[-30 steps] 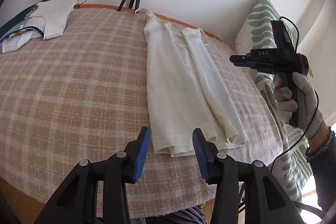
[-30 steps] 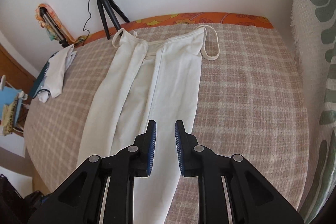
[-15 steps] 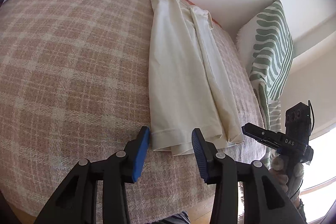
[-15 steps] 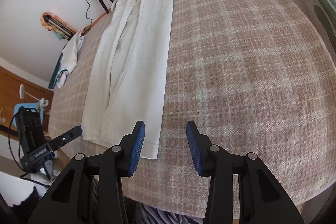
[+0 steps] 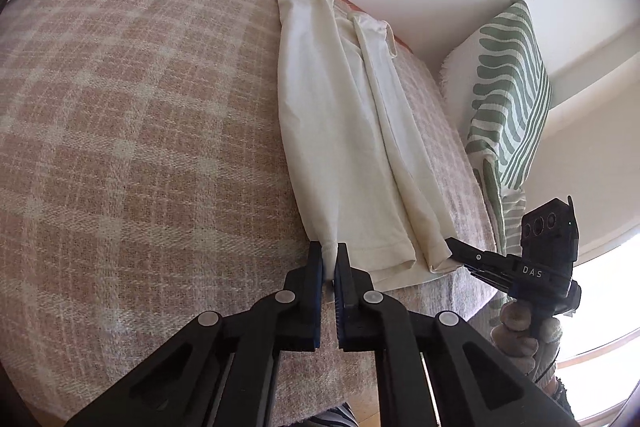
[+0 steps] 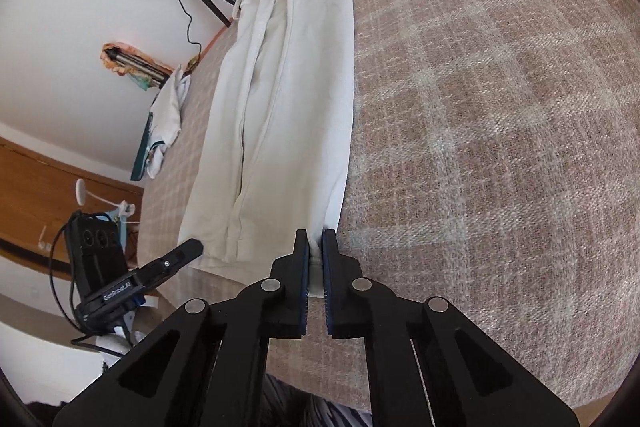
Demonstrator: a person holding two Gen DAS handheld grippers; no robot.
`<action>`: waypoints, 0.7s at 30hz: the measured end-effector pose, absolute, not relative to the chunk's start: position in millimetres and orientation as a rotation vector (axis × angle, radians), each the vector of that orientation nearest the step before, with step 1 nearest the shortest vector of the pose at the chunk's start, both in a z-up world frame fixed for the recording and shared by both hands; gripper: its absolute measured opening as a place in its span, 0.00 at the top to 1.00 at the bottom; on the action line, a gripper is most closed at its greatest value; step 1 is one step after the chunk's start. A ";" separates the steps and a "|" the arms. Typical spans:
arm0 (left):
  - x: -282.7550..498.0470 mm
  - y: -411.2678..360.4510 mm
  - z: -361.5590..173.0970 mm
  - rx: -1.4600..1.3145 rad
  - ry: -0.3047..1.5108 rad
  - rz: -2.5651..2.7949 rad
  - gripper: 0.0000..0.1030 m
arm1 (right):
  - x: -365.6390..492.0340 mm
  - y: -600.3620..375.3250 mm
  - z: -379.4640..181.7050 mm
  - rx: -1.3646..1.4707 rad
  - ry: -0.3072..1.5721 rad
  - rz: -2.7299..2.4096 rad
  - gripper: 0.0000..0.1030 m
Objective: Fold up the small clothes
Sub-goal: 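Grasp the hem with both tools and fold it up toward the straps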
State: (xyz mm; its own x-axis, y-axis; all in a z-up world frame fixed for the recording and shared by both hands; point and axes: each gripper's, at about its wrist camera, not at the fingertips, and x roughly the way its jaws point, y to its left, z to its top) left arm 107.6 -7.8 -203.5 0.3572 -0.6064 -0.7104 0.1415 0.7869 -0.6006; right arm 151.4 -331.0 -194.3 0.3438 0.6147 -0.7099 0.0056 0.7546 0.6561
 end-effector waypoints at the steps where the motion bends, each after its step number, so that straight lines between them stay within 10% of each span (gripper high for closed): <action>1: 105.6 -6.3 -200.6 -0.480 1.101 -0.511 0.99 | 148.1 -332.4 -190.3 0.613 1.154 0.423 0.96; 21: 98.4 2.8 -172.9 -0.438 1.071 -0.564 0.99 | 126.0 -339.7 -164.5 0.687 1.090 0.457 0.97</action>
